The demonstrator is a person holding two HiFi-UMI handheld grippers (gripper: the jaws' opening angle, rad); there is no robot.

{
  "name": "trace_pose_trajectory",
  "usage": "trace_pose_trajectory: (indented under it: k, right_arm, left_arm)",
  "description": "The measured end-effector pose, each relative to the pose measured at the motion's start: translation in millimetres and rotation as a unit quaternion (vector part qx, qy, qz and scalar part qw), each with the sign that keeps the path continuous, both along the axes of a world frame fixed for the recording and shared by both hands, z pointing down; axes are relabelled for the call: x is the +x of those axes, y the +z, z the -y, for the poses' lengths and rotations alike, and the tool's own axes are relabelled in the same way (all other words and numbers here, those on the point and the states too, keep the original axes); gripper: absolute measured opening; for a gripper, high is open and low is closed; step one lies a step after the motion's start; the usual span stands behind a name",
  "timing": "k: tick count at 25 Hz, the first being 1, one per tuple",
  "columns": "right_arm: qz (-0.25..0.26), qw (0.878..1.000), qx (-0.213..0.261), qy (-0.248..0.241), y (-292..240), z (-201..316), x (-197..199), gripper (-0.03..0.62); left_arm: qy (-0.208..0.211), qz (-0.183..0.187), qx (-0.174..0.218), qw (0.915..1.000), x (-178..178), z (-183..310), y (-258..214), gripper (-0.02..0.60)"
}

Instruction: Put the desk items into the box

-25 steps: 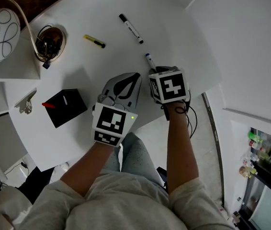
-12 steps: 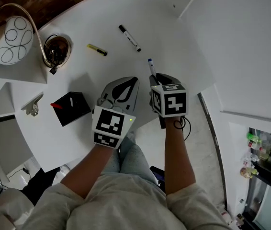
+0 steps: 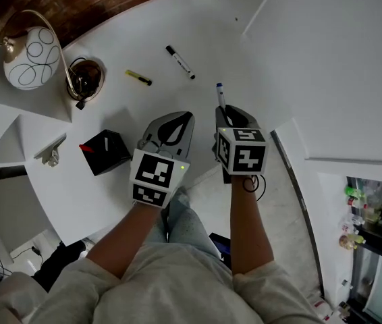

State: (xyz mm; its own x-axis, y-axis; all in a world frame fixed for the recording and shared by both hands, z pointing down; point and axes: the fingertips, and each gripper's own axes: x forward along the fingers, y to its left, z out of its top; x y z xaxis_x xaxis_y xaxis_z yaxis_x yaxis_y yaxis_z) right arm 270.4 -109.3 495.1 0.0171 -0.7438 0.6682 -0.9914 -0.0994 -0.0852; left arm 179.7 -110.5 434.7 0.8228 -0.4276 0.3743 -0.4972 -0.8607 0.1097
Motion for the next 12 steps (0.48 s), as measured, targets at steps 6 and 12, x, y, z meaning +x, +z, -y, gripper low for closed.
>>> trace_pose_trajectory:
  k: [6,12]
  right_arm:
    - [-0.016,0.998,0.051,0.018,-33,-3,2,0.075]
    - [-0.038,0.992,0.113,0.031,-71,-8,2,0.075]
  left_arm:
    - [-0.004,-0.010,0.011,0.9999,-4,0,-20,0.008]
    - [-0.004,-0.020,0.025,0.9995,-3,-1,-41,0.008]
